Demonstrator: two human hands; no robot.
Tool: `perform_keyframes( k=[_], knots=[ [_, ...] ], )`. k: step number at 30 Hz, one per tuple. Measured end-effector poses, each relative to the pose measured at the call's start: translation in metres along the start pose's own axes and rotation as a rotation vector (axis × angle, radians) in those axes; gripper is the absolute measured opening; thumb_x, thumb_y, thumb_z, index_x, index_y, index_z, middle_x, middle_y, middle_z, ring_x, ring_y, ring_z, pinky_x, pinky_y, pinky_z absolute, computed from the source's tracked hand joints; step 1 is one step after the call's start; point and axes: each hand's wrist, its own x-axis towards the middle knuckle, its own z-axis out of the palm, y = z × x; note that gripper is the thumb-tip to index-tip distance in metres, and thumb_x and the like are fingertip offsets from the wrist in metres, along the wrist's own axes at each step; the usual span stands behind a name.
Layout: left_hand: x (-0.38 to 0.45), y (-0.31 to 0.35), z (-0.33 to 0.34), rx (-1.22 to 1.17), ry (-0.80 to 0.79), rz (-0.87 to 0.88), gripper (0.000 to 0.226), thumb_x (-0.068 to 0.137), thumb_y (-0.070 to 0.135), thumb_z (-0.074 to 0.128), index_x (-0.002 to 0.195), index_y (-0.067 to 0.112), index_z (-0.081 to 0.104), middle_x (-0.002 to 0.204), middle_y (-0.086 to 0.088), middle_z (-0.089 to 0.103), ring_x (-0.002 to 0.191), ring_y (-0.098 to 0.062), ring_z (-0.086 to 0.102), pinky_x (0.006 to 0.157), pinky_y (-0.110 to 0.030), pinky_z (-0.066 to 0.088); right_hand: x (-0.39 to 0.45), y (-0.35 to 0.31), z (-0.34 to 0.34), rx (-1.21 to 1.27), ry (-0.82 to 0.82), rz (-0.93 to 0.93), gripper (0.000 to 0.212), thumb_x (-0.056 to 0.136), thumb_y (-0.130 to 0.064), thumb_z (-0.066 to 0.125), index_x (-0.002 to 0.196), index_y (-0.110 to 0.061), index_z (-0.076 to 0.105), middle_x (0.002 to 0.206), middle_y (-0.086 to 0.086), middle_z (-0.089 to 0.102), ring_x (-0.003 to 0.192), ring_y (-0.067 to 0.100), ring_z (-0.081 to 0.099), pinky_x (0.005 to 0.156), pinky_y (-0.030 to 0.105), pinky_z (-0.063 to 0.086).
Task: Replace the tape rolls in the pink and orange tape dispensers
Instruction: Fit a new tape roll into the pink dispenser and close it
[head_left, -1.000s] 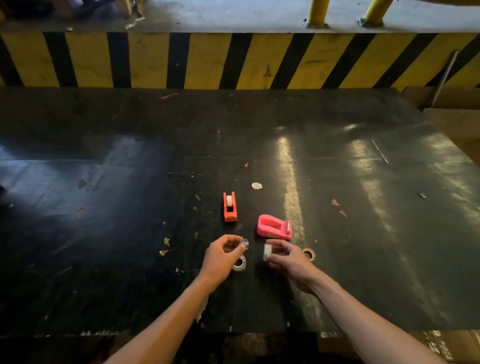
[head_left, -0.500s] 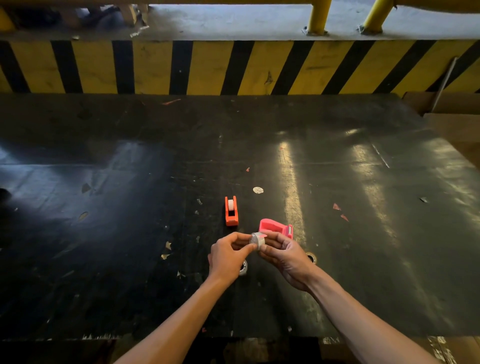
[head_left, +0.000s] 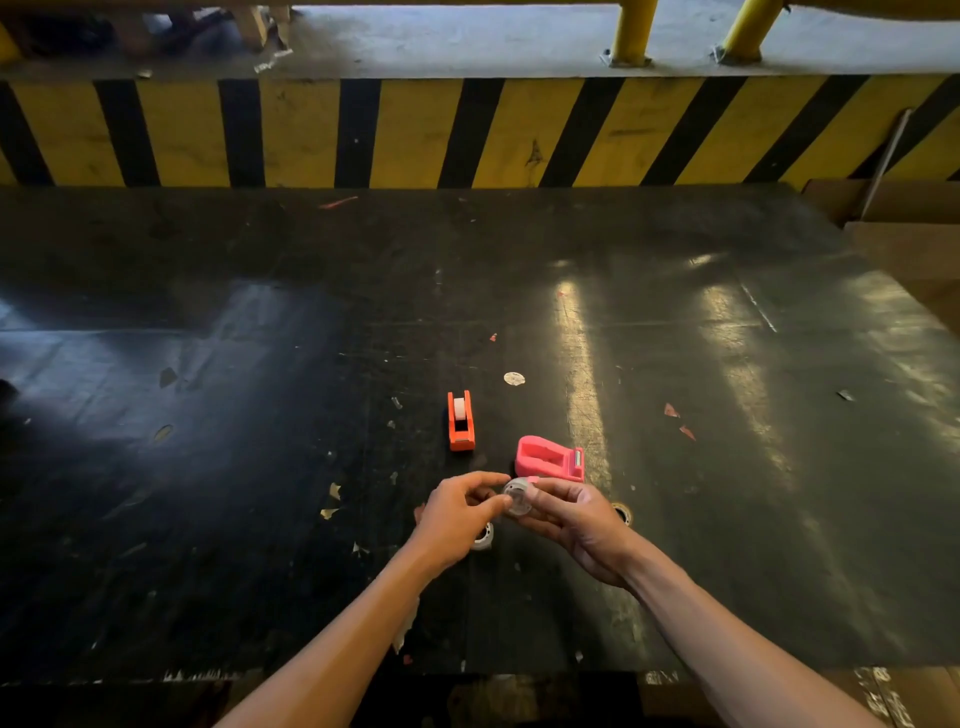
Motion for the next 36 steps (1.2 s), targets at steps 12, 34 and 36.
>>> perform_keyframes(
  k=[12,34,36],
  knots=[
    [0.027,0.006,0.024,0.141,0.0,-0.029,0.024,0.088,0.026,0.076,0.112,0.026,0.073,0.099,0.008,0.074,0.091,-0.005,0.069,0.082,-0.024,0.057,0.011,0.005,-0.026,-0.348,0.158,-0.064,0.031,0.076,-0.018,0.081,0.105,-0.012,0.075,0.104,0.013,0.076,0.094,0.02,0.071,0.085,0.034,0.058],
    [0.099,-0.003,0.015,0.618,-0.12,0.112,0.068,0.089,0.032,0.074,0.149,0.022,0.043,0.145,-0.002,0.056,0.131,-0.022,0.054,0.108,-0.046,0.045,0.073,-0.033,-0.051,-1.323,0.44,-0.199,0.015,0.081,-0.042,0.074,0.085,-0.032,0.064,0.092,-0.012,0.058,0.102,0.016,0.051,0.077,0.036,0.026],
    [0.096,-0.005,0.013,0.635,-0.129,0.119,0.068,0.089,0.032,0.074,0.149,0.023,0.043,0.145,-0.002,0.056,0.131,-0.022,0.054,0.108,-0.046,0.045,0.07,-0.033,-0.05,-1.309,0.386,-0.205,0.013,0.082,-0.041,0.073,0.083,-0.033,0.063,0.091,-0.014,0.058,0.101,0.015,0.051,0.078,0.037,0.027]
  ],
)
